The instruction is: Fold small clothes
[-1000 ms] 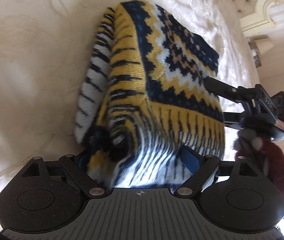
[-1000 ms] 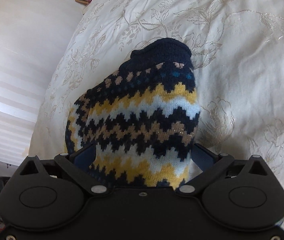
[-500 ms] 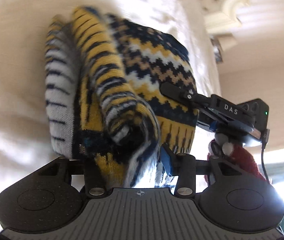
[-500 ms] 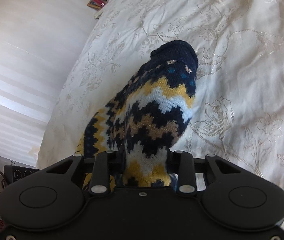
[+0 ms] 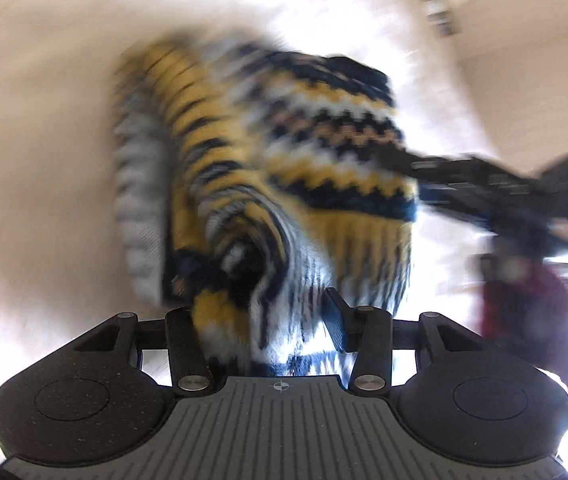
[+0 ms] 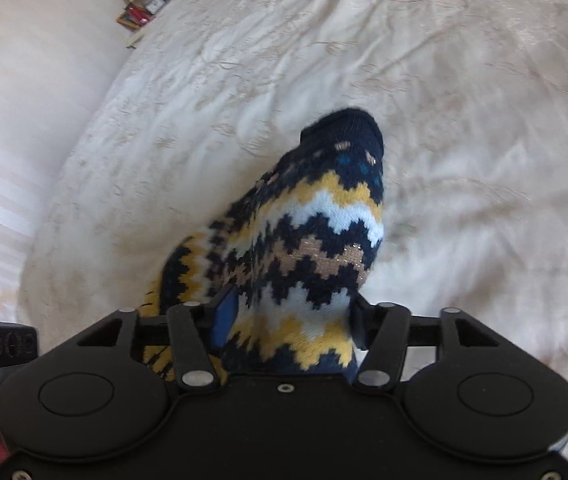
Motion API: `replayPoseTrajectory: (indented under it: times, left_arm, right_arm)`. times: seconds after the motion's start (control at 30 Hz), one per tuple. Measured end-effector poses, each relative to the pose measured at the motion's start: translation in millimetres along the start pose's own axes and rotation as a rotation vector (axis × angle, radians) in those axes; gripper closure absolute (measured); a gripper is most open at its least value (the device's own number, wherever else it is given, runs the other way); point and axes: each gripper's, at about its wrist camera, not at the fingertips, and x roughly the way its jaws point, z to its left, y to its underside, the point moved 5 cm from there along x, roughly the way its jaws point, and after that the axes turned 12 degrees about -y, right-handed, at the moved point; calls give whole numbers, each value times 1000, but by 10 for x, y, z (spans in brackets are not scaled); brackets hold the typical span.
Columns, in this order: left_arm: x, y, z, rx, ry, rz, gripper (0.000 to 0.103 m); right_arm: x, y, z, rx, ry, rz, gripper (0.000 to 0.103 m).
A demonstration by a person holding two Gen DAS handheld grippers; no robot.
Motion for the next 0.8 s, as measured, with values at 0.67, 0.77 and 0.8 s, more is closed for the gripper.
replayPoseTrajectory:
  times: [0.67, 0.77, 0.8]
  left_arm:
    - [-749, -175, -515, 198, -254, -436, 53]
    - [-508, -385, -581, 207, -280, -459, 53]
    - [-452, -435, -549, 203, -292, -461, 53]
  right_arm:
    - [-486, 336, -278, -31, 46, -110, 21]
    - [-480, 364, -283, -34, 62, -107, 16]
    - [-484, 372, -280, -38, 67, -109, 14]
